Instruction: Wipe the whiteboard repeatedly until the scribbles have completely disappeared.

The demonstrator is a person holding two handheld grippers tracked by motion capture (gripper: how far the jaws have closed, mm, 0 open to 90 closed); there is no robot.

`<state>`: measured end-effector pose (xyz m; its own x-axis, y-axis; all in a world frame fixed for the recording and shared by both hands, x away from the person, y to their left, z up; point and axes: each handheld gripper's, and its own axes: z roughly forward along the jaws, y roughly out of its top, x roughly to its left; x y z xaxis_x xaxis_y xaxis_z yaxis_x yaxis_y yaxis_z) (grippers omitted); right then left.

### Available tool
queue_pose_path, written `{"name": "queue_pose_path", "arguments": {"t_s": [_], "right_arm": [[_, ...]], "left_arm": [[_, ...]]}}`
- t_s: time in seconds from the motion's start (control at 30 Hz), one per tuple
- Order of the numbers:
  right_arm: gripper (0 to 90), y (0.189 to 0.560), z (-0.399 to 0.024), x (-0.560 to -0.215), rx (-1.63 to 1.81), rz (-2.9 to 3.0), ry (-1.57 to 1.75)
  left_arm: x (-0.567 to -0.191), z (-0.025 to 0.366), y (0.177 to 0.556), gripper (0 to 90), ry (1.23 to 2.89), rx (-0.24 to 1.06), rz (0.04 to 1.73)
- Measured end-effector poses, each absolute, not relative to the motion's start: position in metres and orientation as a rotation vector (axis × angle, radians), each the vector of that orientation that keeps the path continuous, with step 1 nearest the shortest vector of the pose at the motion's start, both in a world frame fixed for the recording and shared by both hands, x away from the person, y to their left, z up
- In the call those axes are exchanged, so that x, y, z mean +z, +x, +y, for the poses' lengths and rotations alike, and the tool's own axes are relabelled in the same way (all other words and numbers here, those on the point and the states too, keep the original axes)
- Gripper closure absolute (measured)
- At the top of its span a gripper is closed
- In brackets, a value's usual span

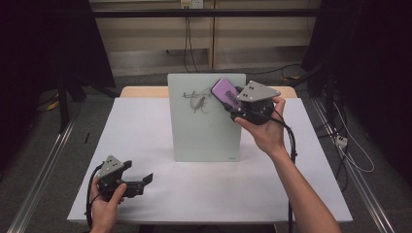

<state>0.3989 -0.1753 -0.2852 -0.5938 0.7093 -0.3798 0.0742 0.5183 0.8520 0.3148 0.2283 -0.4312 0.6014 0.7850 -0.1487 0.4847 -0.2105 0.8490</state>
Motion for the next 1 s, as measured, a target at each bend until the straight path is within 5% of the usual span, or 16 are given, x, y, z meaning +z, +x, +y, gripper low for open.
{"name": "queue_pose_path", "arguments": {"t_s": [1.0], "right_arm": [[41.5, 0.384, -0.122, -0.354, 1.085, 2.190, 0.567]], "left_arm": [[-0.431, 0.228, 0.315, 5.3, 1.869, 0.396, 1.015]]}}
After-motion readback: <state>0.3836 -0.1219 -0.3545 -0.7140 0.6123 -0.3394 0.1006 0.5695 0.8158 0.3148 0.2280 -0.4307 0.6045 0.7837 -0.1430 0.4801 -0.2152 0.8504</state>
